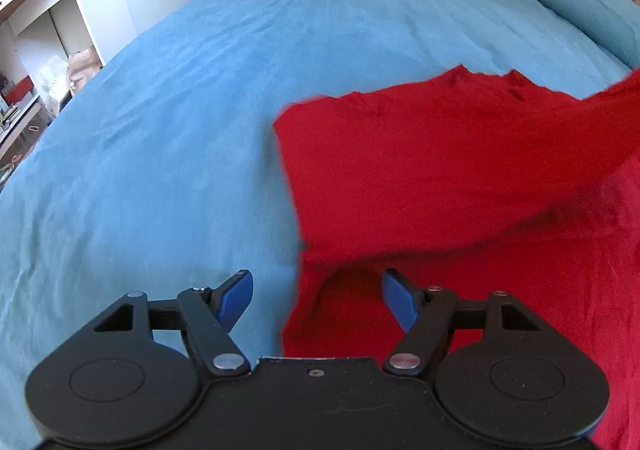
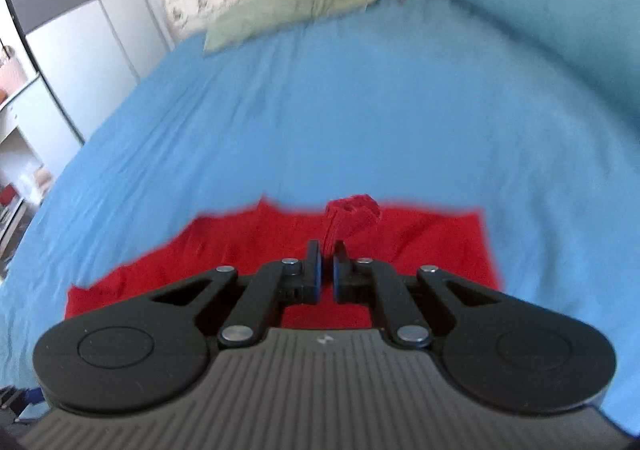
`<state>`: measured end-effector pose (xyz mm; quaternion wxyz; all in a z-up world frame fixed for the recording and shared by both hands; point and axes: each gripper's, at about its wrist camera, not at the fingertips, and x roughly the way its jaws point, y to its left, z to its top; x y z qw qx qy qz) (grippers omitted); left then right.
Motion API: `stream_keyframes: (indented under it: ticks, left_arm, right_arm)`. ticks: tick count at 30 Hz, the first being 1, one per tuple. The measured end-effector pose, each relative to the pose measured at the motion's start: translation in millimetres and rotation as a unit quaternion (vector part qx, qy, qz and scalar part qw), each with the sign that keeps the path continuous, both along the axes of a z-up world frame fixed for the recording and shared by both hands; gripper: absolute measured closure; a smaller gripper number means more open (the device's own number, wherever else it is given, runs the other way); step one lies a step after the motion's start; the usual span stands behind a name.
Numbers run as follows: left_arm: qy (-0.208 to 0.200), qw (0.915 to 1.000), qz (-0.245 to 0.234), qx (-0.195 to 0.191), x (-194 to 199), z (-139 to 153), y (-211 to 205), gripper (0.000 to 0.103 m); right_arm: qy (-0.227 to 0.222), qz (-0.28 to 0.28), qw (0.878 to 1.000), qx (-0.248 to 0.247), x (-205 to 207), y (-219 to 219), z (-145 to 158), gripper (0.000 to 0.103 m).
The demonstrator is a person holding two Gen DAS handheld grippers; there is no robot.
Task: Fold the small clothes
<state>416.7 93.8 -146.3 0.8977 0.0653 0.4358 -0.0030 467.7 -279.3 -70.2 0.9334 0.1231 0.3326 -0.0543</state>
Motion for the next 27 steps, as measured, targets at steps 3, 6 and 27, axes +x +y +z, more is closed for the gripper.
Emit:
stream_keyframes:
  ticks: [3, 6, 27]
  left_arm:
    - [-0.004, 0.9999, 0.012, -0.007, 8, -2, 1, 0.027]
    - [0.004, 0.9998, 0.019, -0.007, 15, -7, 2, 0.027]
    - [-0.030, 0.9963, -0.068, -0.045, -20, 41, -25, 0.013]
  right_arm:
    - [0.012, -0.010, 0.999, -0.041, -7, -11, -1, 0.082]
    - [0.044, 0.003, 0.997, -0.059, -9, -17, -29, 0.082]
    - [0.050, 0.091, 0.993, -0.062, -32, -4, -58, 0.000]
